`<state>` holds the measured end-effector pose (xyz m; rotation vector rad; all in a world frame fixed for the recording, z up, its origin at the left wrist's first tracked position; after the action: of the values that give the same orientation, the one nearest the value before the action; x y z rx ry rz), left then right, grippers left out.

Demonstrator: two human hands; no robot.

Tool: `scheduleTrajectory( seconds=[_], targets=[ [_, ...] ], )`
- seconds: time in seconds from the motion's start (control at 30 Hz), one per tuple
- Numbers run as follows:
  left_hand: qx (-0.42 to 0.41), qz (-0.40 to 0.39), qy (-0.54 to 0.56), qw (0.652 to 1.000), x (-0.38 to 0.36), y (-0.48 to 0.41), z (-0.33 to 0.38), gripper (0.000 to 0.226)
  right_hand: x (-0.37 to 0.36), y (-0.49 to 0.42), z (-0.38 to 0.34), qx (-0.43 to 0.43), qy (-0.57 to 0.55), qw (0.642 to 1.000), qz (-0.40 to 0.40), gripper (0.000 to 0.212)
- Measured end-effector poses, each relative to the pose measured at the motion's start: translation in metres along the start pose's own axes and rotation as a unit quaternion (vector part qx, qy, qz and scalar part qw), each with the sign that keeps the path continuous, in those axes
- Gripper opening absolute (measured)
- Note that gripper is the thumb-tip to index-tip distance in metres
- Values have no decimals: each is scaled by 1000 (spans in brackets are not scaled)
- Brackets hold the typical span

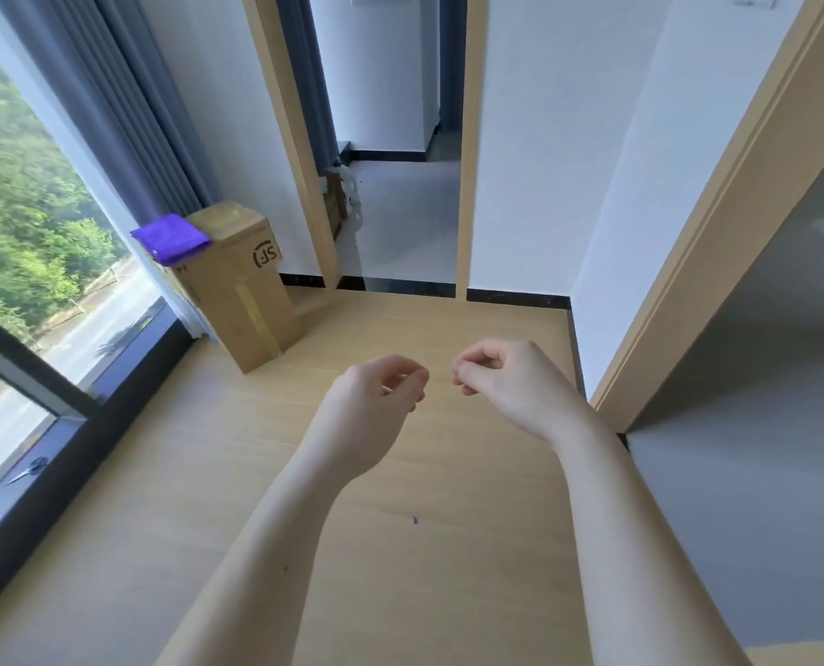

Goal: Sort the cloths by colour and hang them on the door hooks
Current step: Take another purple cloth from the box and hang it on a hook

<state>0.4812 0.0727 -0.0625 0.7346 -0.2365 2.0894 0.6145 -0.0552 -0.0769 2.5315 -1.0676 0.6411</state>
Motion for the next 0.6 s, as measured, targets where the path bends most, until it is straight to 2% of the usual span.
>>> scheduleTrajectory(
  seconds=[0.23,0.6],
  targets=[
    [47,46,-5,998,23,-34,-24,14,-28,-60,-10,17,-14,998,-52,14],
    [84,78,2,993,99,-96,-95,14,-117,-143,-59,33,-2,993,-113,13]
  ],
)
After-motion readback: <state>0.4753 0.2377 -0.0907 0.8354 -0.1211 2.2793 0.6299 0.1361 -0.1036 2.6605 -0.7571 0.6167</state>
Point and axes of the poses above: each hand's wrist, its own y-axis away from the middle knuckle, its own x-axis out of the back of the hand, z = x × y, the point moved 4 cm from there along -y, towards the middle knuckle
